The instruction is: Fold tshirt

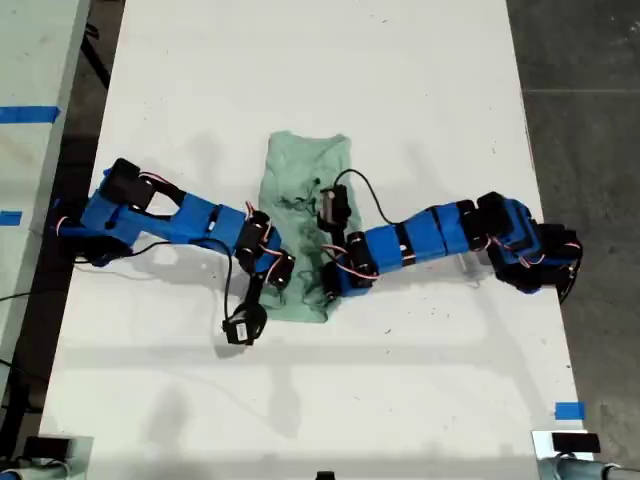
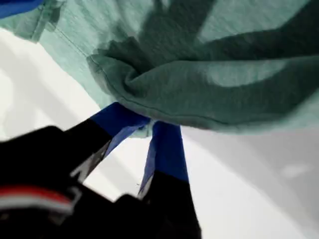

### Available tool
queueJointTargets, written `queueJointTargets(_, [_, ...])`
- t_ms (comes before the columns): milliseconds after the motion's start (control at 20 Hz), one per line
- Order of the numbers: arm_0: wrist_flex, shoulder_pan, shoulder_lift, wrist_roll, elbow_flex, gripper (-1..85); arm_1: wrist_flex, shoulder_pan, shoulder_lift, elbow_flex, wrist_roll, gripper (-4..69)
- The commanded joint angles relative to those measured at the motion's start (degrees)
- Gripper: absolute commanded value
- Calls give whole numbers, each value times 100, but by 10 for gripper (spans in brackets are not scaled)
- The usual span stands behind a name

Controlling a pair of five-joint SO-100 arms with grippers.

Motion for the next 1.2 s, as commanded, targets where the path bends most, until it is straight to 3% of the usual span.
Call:
queueJointTargets(0, [308, 387, 352, 413, -896, 0, 387, -378, 782, -220, -88, -15])
queueJointTargets(200, [0, 896, 352, 659, -1433, 0, 343, -1090, 1037, -650, -70, -15])
queueJointTargets(350, [-606, 1310, 360, 729, -1477, 0, -545, -1705, 940, -694, 123, -15])
queueJointTargets(450, [-721, 1371, 466, 721, -1600, 0, -369, -1723, 1081, -844, 97, -15])
queueJointTargets(550, [-466, 1143, 782, 1125, -1784, 0, 193, -1336, 1582, -809, -316, -15])
queueJointTargets(750, [1389, -325, 1591, 2206, -1758, 0, 1433, 158, 2698, -360, -1670, -15])
queueJointTargets(900, [1925, -1758, 1714, 3313, -1758, 0, 1538, 1450, 3322, 237, -3015, -15])
queueJointTargets(1050, [2127, -2865, 1608, 3911, -1661, 0, 1415, 2355, 3384, 554, -4087, -15])
queueJointTargets(1150, [2065, -3296, 1336, 4104, -1608, 0, 1011, 2725, 3252, 1055, -4447, -15])
